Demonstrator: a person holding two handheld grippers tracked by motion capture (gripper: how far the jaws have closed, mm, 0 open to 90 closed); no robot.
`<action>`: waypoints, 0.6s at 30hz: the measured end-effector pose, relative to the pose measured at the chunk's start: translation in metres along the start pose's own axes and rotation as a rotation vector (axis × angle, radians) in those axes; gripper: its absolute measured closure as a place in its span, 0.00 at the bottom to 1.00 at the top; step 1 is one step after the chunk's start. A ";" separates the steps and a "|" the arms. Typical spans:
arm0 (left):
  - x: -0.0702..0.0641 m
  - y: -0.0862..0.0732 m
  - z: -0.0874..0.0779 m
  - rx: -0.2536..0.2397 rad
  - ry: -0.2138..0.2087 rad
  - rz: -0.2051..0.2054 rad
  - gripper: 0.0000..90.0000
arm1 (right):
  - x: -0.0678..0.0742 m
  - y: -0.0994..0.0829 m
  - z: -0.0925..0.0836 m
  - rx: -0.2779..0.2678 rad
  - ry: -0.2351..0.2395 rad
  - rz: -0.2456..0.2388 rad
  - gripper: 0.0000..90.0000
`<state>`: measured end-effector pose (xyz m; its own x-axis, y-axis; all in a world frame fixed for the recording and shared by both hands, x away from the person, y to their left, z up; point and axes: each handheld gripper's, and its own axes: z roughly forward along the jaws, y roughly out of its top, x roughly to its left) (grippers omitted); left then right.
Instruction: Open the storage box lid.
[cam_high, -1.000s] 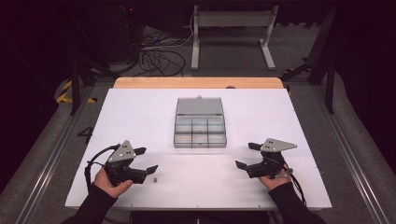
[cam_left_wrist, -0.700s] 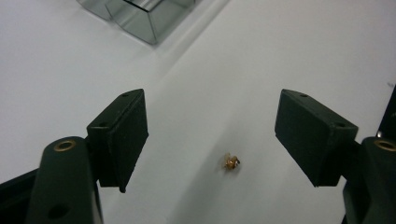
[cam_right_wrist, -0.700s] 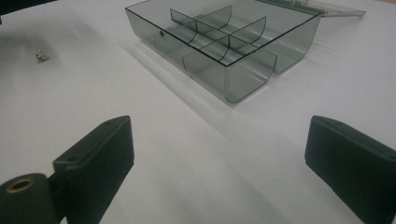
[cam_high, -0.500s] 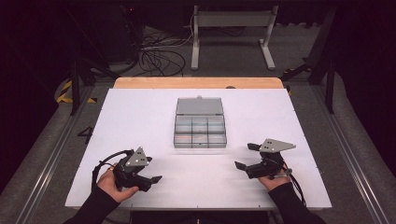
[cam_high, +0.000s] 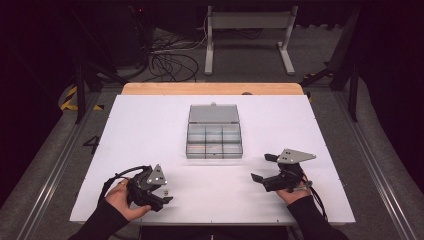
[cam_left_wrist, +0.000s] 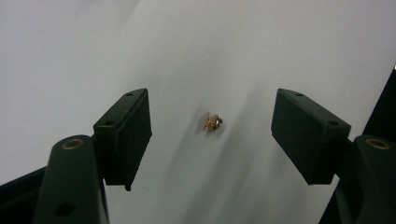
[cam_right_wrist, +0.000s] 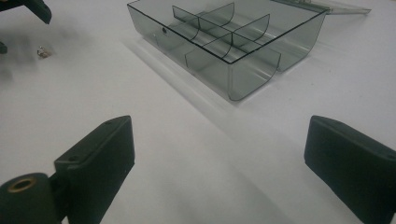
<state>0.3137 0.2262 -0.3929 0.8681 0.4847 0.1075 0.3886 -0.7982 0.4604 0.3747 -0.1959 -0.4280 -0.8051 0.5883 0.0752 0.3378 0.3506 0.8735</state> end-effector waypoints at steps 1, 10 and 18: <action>0.000 0.000 0.001 0.003 0.001 0.005 0.33 | 0.000 0.000 0.000 0.001 0.000 -0.001 0.10; -0.004 0.001 0.004 0.070 -0.019 0.039 0.35 | 0.001 0.000 0.001 0.003 0.001 -0.002 0.10; -0.001 0.001 0.005 0.064 -0.015 0.034 0.45 | 0.001 0.000 0.001 0.003 0.002 -0.003 0.10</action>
<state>0.3145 0.2230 -0.3968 0.8854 0.4518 0.1091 0.3772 -0.8357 0.3992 0.3744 -0.1949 -0.4282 -0.8075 0.5853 0.0735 0.3367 0.3550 0.8721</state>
